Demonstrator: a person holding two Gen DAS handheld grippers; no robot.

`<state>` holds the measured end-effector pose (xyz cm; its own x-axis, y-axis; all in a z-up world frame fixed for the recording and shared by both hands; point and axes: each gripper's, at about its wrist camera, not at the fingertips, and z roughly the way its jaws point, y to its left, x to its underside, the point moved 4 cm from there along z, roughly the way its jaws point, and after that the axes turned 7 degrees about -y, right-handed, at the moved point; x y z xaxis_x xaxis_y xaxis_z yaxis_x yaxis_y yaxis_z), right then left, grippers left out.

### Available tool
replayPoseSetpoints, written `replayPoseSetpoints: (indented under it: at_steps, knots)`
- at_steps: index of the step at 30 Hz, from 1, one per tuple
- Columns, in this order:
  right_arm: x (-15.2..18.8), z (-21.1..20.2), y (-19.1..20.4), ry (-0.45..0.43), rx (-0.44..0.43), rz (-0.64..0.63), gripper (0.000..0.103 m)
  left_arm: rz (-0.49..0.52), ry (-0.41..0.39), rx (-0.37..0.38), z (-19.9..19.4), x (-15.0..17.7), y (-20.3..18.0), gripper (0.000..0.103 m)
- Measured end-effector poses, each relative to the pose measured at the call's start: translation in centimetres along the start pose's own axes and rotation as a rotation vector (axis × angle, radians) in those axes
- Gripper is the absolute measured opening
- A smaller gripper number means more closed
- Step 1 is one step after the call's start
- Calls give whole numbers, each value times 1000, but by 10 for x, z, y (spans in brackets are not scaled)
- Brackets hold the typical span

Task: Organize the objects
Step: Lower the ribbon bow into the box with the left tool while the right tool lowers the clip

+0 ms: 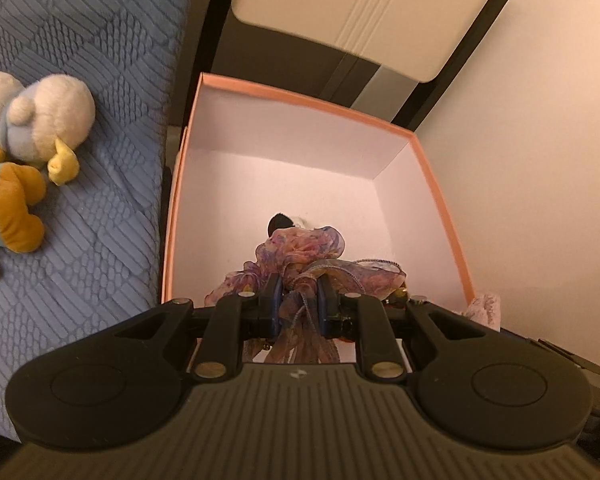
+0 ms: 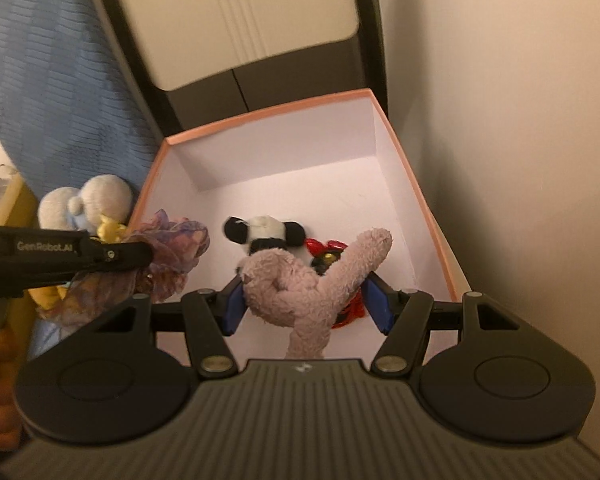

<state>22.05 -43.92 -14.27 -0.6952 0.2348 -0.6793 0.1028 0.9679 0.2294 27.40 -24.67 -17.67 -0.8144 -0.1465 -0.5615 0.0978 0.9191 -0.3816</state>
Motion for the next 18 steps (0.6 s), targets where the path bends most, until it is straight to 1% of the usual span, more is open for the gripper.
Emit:
replayPoseSetpoints:
  at_steps: [5,11,12,13,14,15,16,18]
  knots:
    - [4,16,-11,24,15,13,64,1,28,-17,18,3,2,21]
    - [8,21,-15,43,13,20,64,4,45,-32,24,6,1,21]
    - [7,21,-15,42,13,21,64,1,48,-37,24,6,2,23]
    - [6,21,-15,40,12,22,64,-2,56,-47,24,6,2,27]
    - [5,20,-15,41,15,24,65,-1,66,-55,24,6,3,33]
    - [4,21,-15,44,16,29,65,1,78,-63,25,7,4,46]
    - [4,20,-15,49,16,34,66,-1,85,-66,24,7,5,50]
    - [3,16,-14,50,11,39,67,0,79,-60,17,8,6,52]
